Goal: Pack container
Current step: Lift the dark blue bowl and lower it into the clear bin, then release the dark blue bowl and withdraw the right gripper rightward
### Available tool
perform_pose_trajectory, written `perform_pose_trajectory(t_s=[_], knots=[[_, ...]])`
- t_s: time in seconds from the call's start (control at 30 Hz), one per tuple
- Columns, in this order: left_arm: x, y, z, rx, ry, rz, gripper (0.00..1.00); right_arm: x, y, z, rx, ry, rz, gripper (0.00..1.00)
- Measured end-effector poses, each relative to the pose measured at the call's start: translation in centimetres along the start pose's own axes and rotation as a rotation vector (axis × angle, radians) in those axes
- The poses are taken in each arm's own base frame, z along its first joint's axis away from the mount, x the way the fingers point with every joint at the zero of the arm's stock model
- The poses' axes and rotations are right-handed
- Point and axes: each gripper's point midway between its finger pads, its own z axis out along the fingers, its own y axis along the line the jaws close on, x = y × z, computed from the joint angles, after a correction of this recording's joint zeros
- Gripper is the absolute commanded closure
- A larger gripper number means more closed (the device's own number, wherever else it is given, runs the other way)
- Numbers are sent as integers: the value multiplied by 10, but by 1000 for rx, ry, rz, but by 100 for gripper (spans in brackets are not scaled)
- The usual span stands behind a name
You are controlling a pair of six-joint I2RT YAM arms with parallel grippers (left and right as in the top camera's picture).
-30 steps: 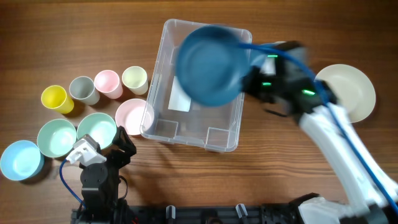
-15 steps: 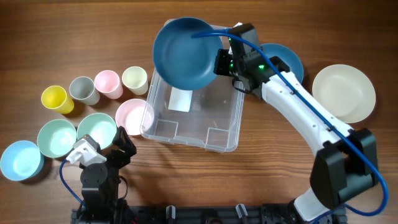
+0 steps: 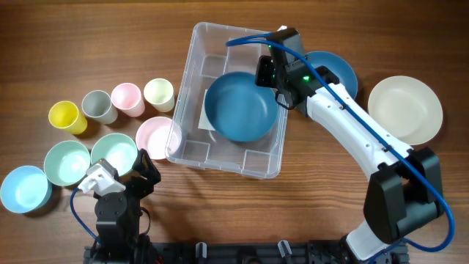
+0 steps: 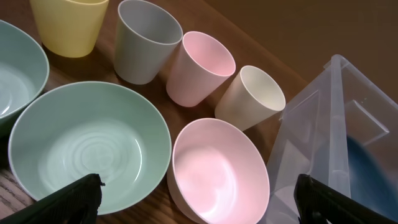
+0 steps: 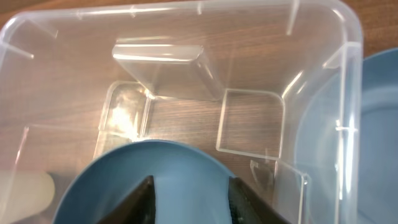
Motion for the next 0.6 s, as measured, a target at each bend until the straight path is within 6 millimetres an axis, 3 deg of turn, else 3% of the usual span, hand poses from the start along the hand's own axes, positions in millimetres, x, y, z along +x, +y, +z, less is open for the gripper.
perform_pose_trajectory(t_s=[0.1, 0.17, 0.3, 0.43, 0.53, 0.6], knots=[[0, 0, 0, 0, 0, 0, 0, 11, 6, -6, -42, 58, -9, 57], [0, 0, 0, 0, 0, 0, 0, 23, 14, -22, -97, 122, -8, 58], [0, 0, 0, 0, 0, 0, 0, 40, 36, -57, -226, 213, -19, 77], [0, 0, 0, 0, 0, 0, 0, 89, 73, -80, -326, 361, -149, 95], [0, 0, 0, 0, 0, 0, 0, 121, 89, -89, -312, 418, -254, 96], [0, 0, 0, 0, 0, 0, 0, 132, 93, -88, -302, 428, -304, 96]])
